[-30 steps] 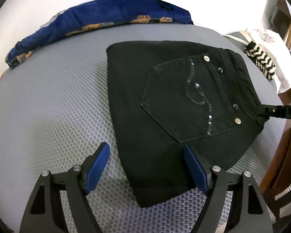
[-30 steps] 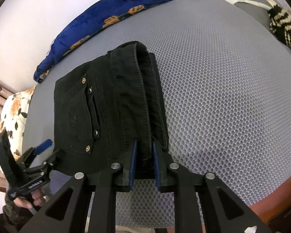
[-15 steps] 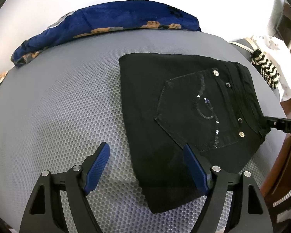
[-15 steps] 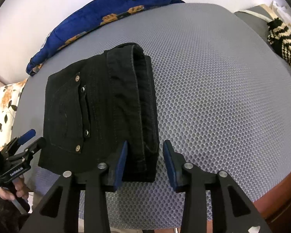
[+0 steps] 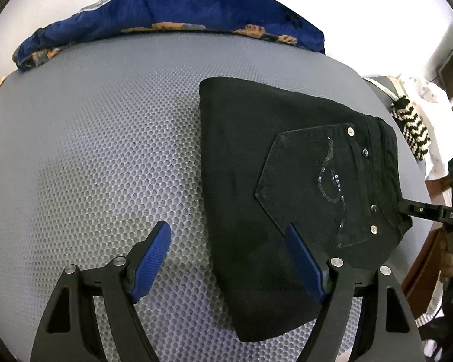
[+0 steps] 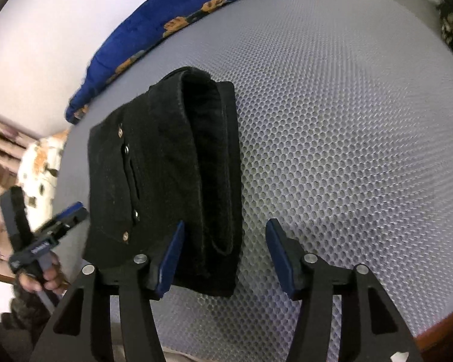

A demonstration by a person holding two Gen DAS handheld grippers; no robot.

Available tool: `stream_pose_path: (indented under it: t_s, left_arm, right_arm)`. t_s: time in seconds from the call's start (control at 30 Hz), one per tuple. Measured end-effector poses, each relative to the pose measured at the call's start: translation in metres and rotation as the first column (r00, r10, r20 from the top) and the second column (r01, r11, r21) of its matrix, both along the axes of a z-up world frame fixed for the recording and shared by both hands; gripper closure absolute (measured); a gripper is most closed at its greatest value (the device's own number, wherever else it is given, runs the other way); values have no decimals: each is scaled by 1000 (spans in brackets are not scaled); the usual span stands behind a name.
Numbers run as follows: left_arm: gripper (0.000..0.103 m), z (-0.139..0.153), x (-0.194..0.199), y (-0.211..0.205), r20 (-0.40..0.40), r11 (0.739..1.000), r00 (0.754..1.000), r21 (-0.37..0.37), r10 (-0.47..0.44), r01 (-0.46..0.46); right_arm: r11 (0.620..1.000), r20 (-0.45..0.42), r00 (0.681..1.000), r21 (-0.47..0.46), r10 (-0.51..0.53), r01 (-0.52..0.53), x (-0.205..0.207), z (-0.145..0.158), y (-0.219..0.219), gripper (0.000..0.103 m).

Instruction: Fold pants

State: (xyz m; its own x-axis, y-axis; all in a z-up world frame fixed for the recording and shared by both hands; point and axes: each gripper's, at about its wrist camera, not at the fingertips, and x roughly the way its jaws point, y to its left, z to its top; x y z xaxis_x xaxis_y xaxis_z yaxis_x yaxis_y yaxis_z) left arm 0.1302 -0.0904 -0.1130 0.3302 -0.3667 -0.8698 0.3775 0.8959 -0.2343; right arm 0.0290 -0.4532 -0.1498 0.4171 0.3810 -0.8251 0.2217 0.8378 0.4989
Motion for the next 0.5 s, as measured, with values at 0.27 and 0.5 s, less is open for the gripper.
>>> stream_pose_path:
  t_s: [0.27,0.5]
  left_arm:
    - [24,-12,14,5,-79,998,997,-51,25,-30]
    - [24,-21,29,15,-147,990,988,-127,46,-65]
  right_arm:
    - [990,40,999,140,22,-28,3,-12,-18,50]
    - [973,66,996,222,56,-70,14,-17,-26,50]
